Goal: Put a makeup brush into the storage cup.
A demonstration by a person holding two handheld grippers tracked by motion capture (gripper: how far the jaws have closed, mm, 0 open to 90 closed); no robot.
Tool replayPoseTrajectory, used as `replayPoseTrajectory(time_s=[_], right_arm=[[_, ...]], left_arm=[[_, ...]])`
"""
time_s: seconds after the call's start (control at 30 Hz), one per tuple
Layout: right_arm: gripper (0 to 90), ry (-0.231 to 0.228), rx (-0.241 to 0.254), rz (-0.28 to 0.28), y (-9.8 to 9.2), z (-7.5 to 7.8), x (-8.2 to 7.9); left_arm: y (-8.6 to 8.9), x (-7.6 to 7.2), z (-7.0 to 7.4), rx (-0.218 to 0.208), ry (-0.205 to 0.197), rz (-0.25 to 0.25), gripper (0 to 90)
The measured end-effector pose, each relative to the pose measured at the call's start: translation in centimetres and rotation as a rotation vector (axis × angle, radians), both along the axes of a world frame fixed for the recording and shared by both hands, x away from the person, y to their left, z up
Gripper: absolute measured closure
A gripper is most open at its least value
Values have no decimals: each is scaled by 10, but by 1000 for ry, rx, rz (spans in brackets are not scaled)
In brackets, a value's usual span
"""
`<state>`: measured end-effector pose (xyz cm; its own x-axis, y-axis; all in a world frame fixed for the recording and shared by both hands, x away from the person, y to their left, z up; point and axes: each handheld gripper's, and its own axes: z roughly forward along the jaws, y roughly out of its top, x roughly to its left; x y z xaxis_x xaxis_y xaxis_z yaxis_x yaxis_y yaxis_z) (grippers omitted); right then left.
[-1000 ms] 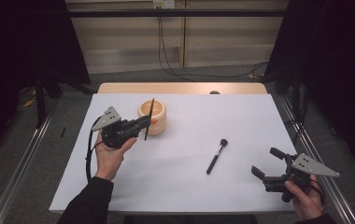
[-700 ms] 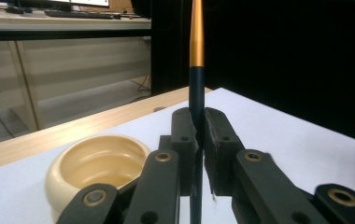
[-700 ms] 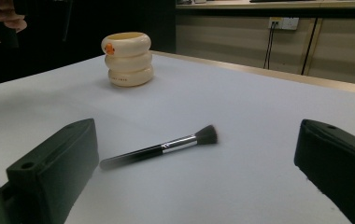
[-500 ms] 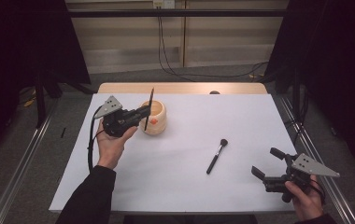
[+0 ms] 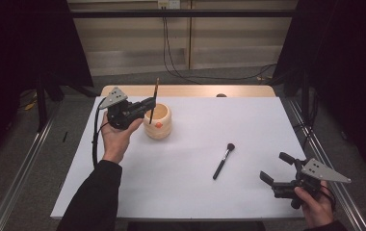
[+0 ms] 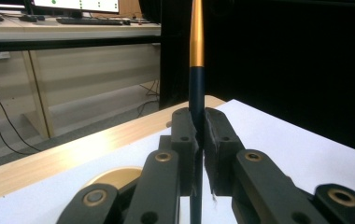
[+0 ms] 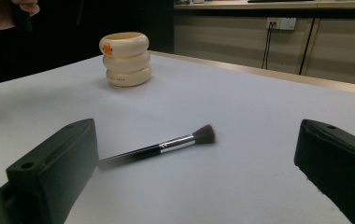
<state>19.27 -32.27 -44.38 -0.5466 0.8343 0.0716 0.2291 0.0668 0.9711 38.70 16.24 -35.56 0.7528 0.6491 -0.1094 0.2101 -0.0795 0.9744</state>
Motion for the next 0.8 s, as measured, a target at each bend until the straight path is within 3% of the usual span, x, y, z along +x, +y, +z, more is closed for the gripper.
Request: replayPoseTrajectory(time_s=[0.03, 0.2, 0.63, 0.8], right_arm=[[0, 0, 0, 0, 0, 0, 0], [0, 2, -3, 5, 1, 0, 0], [0, 0, -4, 4, -1, 0, -1], [0, 0, -1, -4, 0, 0, 0]], left_arm=[[0, 2, 0, 11, -13, -21, 837], [-7, 10, 4, 28, -9, 0, 837], [-15, 24, 13, 3, -11, -5, 837], [-15, 32, 12, 1, -6, 14, 837]])
